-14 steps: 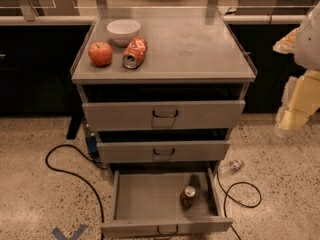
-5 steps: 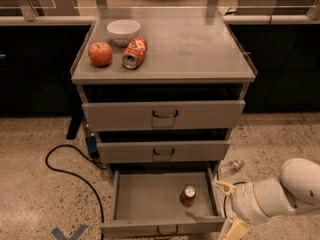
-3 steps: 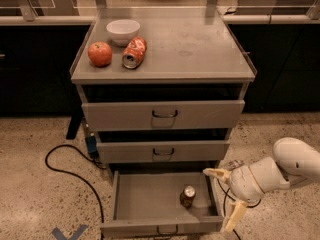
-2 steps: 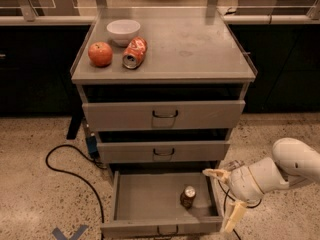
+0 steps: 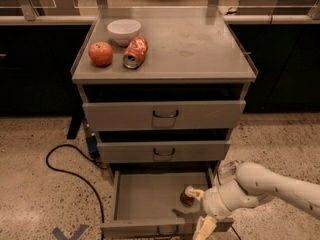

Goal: Pick orange can from bottom drawer and place on counter

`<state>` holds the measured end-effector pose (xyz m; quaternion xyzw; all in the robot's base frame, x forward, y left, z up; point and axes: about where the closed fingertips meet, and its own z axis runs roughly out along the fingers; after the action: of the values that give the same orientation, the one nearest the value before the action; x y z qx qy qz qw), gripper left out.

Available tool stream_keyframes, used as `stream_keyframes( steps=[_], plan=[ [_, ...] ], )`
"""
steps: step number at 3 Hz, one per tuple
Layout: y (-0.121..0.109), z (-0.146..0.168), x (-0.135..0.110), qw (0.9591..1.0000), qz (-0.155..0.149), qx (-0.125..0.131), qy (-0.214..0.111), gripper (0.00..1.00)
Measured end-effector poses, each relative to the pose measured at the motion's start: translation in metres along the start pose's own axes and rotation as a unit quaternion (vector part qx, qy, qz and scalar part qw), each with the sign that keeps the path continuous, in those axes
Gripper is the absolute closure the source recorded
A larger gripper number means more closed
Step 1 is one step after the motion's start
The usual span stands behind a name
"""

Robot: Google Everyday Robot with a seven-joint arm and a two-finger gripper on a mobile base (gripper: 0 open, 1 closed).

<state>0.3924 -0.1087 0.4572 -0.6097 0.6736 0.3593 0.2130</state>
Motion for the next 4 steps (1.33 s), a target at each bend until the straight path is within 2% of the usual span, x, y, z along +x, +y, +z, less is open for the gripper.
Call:
stream_keyframes(
  steps=[1, 2, 3, 4],
  plan=[
    [-0.014, 0.012, 0.005, 0.9997, 0.016, 0.021, 0.000, 0.00],
    [-0.014, 0.011, 0.005, 0.9997, 0.015, 0.021, 0.000, 0.00],
    [-0.026, 0.006, 0.016, 0.9969, 0.034, 0.071, 0.003, 0.00],
    [-0.017, -0.011, 0.020, 0.9828, 0.083, 0.163, -0.027, 0.00]
  ],
)
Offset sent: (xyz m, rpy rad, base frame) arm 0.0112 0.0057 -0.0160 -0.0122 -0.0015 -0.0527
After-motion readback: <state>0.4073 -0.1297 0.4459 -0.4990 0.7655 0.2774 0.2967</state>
